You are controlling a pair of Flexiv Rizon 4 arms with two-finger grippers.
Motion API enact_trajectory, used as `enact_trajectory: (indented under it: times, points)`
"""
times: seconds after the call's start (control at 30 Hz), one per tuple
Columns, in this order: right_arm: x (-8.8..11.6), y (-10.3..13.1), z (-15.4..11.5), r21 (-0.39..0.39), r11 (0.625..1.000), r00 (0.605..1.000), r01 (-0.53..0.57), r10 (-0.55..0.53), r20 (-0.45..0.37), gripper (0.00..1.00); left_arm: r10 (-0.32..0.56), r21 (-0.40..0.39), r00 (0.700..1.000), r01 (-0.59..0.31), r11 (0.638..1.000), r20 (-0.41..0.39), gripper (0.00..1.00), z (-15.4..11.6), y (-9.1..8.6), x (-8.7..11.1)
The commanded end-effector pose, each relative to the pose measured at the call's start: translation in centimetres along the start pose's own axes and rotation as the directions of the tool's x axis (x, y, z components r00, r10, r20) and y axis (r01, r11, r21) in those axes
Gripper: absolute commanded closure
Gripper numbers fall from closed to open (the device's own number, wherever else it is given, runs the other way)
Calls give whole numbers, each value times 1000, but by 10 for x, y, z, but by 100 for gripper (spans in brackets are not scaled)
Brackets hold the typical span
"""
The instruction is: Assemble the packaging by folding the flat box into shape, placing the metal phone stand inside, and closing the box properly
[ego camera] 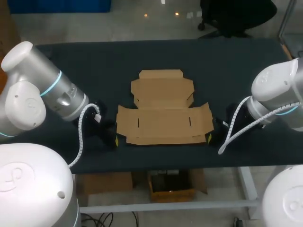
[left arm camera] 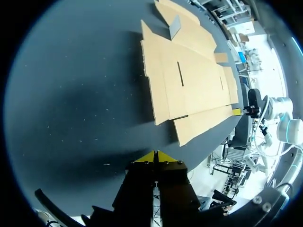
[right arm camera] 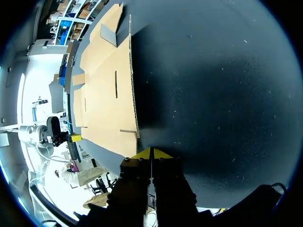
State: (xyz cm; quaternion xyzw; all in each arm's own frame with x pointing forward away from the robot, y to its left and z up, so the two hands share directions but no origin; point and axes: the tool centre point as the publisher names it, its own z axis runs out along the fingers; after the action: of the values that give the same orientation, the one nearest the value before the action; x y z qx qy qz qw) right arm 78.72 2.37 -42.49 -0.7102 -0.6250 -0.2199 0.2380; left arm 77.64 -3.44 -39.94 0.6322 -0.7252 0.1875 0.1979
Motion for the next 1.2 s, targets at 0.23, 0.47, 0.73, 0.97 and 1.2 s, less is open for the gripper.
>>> enact_trajectory:
  times: [0.23, 0.47, 0.73, 0.97, 1.2]
  points:
    - [-1, 4, 3, 8, 1000, 1000, -4, 4, -6, 100, -7, -20, 1000, 7, 1000, -10, 100, 9, -4, -4]
    - [-4, 8, 3, 5, 1000, 1000, -15, 15, -8, 100, -8, -26, 1000, 8, 1000, -21, 100, 10, -3, -4]
    - [-3, 13, 5, 2, 1000, 1000, -14, 14, -16, 100, -16, -27, 1000, 16, 999, -20, 100, 20, -3, 1]
    - [-3, 17, 6, -1, 1000, 1000, -17, 17, -27, 100, -6, -38, 1000, 6, 999, -24, 100, 28, -5, 6]
    - [-2, 21, 5, -7, 1000, 999, -18, 18, -29, 100, -8, -33, 1000, 7, 999, -27, 100, 31, -7, 9]
